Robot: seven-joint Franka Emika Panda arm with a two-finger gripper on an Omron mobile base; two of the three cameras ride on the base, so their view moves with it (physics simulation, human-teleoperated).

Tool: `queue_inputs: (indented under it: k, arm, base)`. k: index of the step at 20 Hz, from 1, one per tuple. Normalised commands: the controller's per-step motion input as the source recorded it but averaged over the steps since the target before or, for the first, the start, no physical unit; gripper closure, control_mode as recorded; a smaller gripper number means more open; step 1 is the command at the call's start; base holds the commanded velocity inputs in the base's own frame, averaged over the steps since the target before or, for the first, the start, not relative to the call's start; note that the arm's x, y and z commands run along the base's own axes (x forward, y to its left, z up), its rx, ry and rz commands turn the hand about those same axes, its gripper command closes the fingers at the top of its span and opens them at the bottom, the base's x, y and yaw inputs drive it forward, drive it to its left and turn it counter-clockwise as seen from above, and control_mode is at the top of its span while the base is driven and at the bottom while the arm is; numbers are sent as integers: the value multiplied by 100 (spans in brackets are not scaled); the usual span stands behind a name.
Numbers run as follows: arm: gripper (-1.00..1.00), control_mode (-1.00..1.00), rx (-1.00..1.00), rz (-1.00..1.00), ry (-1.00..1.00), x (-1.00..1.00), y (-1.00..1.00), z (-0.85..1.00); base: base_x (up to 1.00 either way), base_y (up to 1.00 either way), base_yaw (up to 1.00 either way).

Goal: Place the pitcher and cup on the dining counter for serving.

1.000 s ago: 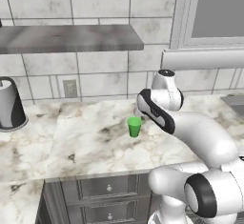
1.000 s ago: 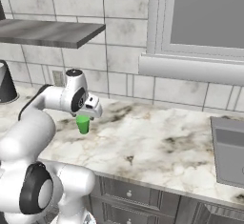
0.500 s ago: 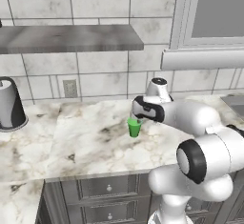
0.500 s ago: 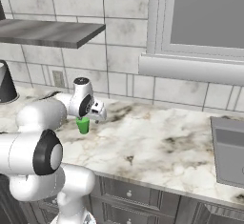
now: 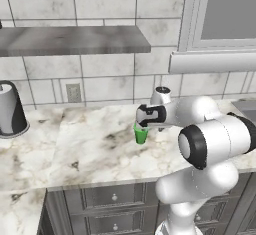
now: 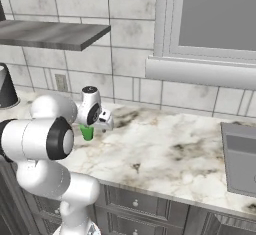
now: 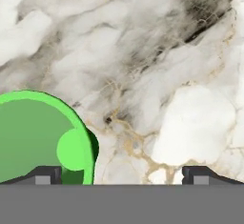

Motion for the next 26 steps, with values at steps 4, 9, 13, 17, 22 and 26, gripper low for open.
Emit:
queue_inputs:
  k: [4,9,13,17,22,26]
  arm:
    - [-100,-100,0,0,1,5,0,-29]
    - [100,-100,0,0,1,5,0,-23]
    - [100,-100,1,0,3,0,0,-7]
    - [100,-100,0,0,0,0,0,0]
    - [100,-100,0,0,0,0,0,0]
    - [100,-100,0,0,-2,0,0,0]
  base:
    - [0,0,0]
    - [0,0,0]
    - [0,0,0]
    - [0,0,0]
    - [0,0,0]
    - [0,0,0]
